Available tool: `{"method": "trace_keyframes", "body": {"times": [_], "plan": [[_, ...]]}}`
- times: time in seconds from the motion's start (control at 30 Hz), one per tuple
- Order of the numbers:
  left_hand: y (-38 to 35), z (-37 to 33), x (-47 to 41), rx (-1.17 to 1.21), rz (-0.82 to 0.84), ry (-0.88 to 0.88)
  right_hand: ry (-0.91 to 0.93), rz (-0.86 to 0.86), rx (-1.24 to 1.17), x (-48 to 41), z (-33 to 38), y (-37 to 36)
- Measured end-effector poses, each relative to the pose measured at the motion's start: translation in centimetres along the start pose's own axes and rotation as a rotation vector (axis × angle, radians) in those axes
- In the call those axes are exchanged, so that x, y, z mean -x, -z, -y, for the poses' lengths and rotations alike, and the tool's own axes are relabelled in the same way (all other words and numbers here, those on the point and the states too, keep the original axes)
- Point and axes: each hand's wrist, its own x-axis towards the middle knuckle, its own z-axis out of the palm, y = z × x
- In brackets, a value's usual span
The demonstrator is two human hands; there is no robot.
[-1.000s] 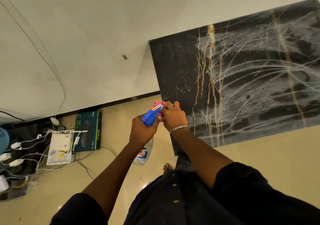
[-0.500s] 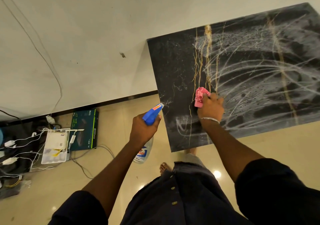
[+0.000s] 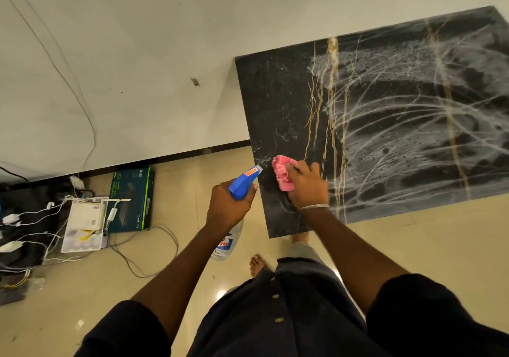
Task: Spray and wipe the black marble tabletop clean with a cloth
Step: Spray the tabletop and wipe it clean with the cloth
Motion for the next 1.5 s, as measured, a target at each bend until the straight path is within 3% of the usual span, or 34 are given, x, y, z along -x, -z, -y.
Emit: {"method": "trace_keyframes", "body": {"times": [0.07, 0.17, 0.3, 0.53, 0.7, 0.9, 1.03, 1.33, 1.5], "plan": [[-0.1, 0.0, 0.0, 0.014, 0.004, 0.01, -0.102, -0.085, 0.0, -0.4, -3.6, 0.3], [-0.1, 0.1, 0.2, 0.033, 0.003, 0.019, -0.214, -0.064, -0.018, -0.8, -6.5, 1.3], [-0.2, 0.4, 0.5, 0.034, 0.005, 0.028, -0.328, -0.02, -0.009, -0.3, -3.8, 1.6], [0.3, 0.7, 1.0, -0.001, -0.008, 0.005, -0.058, 0.082, -0.061, 2.6, 6.8, -0.7], [0.5, 0.8, 1.2, -0.01, -0.011, -0.025, 0.128, 0.116, -0.008, 3.2, 5.1, -0.6], [0.1, 0.8, 1.4, 0.005, 0.014, 0.011, -0.145, -0.02, 0.057, 3.8, -3.8, 0.7], [-0.3, 0.7, 2.0, 0.018, 0.03, 0.008, -0.233, -0.037, 0.012, 4.4, -2.5, 0.7], [-0.6, 0.2, 2.6, 0.02, 0.016, 0.0, 0.187, 0.093, -0.07, 9.4, 6.5, -1.6], [-0.5, 0.3, 2.4, 0.005, 0.017, -0.018, 0.141, -0.001, -0.005, 9.5, 1.6, -1.4]]}}
